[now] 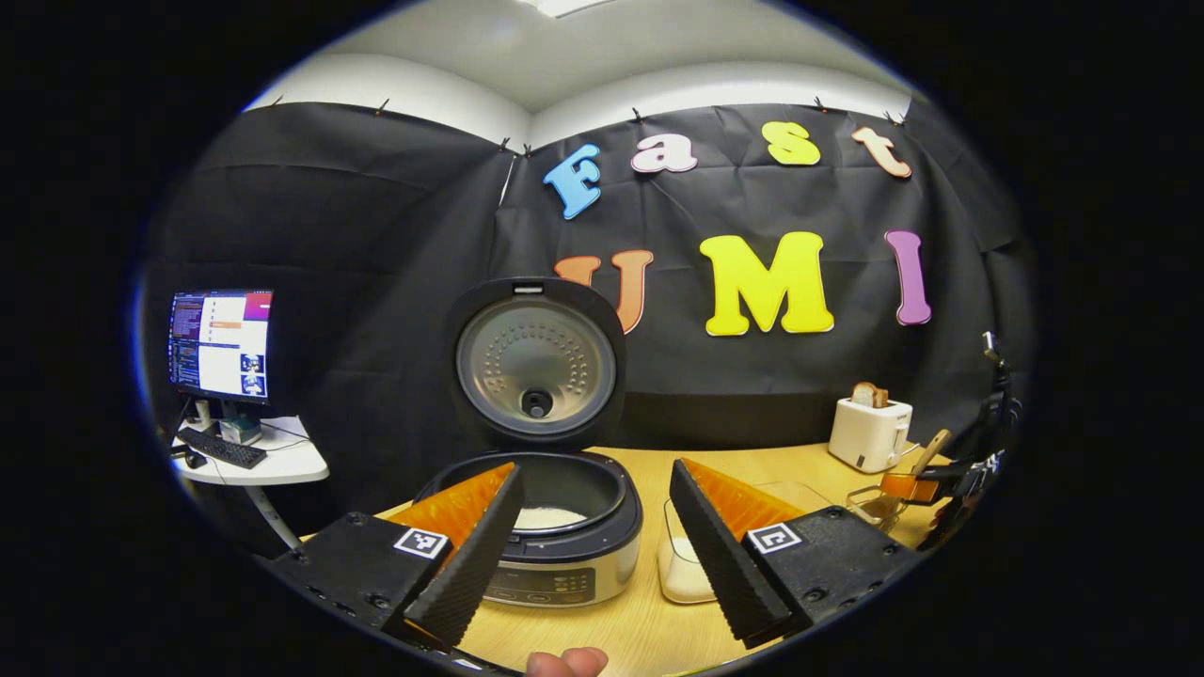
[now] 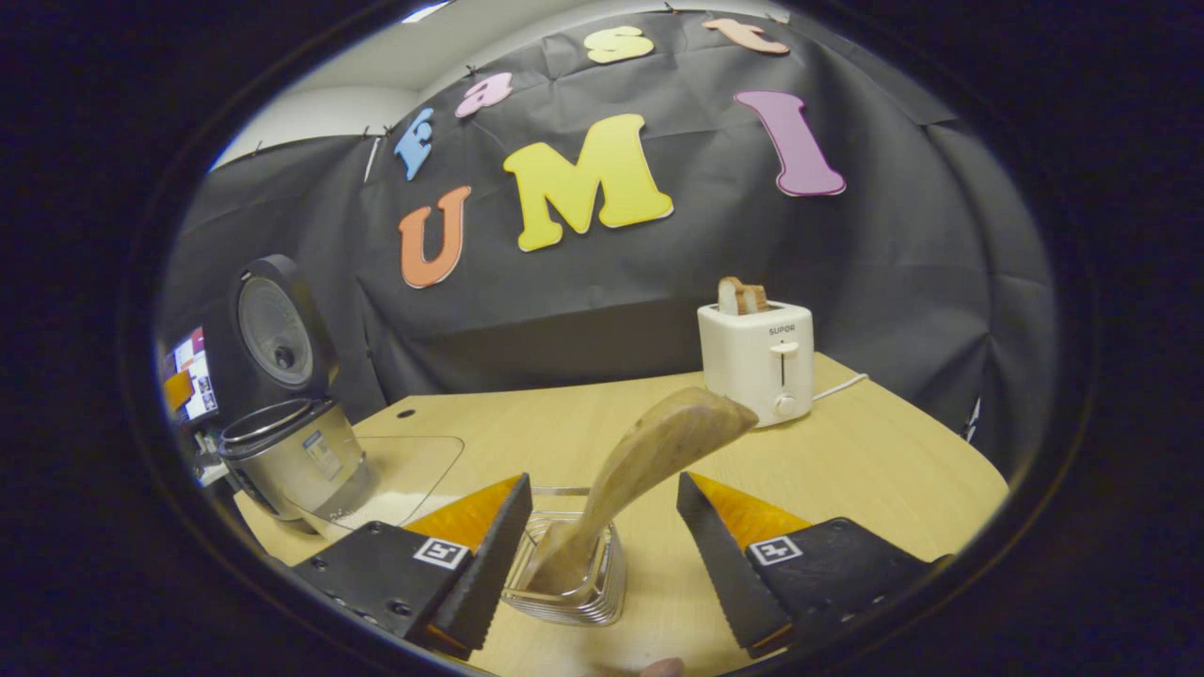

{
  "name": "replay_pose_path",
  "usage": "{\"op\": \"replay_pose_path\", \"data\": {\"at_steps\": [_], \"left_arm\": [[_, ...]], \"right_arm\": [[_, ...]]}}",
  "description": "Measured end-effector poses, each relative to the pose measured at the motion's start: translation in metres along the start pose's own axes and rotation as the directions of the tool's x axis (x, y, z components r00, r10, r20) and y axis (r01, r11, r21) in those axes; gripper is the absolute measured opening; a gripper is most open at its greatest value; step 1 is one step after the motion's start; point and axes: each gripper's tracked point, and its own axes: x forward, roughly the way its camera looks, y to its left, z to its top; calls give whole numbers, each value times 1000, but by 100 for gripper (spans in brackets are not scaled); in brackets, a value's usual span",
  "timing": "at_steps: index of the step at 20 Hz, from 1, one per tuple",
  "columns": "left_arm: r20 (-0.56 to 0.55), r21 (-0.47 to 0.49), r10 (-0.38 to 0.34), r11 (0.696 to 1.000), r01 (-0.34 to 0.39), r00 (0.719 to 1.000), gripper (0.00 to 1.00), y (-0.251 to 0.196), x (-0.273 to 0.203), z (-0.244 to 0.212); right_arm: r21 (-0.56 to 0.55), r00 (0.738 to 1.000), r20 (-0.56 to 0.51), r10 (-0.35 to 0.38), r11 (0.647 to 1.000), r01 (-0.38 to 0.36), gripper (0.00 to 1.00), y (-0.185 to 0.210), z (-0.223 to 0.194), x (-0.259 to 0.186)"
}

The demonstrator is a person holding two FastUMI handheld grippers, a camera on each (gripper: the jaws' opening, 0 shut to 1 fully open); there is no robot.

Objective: Close the left gripper, press the button to open the rice cooker; take a wooden spoon from the chopstick holder with the right hand, scoop a spoonful of rice and pour it into the rice cooker, then put the wooden spoon back into the chopstick holder.

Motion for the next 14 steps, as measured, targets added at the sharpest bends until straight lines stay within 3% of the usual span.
{"op": "replay_pose_path", "data": {"at_steps": [1, 4, 5, 6, 8, 10, 11, 12, 14], "left_arm": [[4, 3, 4, 1000, -4, 1000, 99, 1, 0, 0], [46, 13, 1, 1000, -1, 999, 99, 6, 4, 4], [42, 14, 9, 1000, -10, 999, 99, 9, 5, 1], [38, 11, 13, 1000, -13, 999, 99, 12, 5, -1], [31, 9, 16, 1000, -16, 999, 99, 15, 4, -1], [34, -8, -4, 1000, 4, 999, 99, 11, 5, -2], [19, -12, -21, 1000, 21, 1000, 99, 5, 3, -6], [7, -10, -27, 1000, 27, 1000, 99, 5, 3, -8], [-3, 0, -27, 1000, 27, 1000, 99, 6, 1, -8]], "right_arm": [[1, 1000, -1, -2, 1000, 2, 80, 1, 0, 1], [2, 1000, 10, -20, 1000, 20, 72, 1, 3, 1], [2, 1000, 14, -28, 1000, 28, 51, 1, 4, 2], [1, 999, 21, -39, 999, 39, 46, 2, 7, 1], [4, 998, 29, -59, 998, 59, 25, 2, 10, -1], [29, 997, 68, -37, 999, 35, 24, 11, 19, -4], [26, 997, 62, -41, 999, 40, 12, 15, 19, -5], [4, 997, 60, -48, 999, 48, 10, 16, 18, -4], [-14, 998, 50, -42, 999, 42, 9, 23, 21, -2]]}}
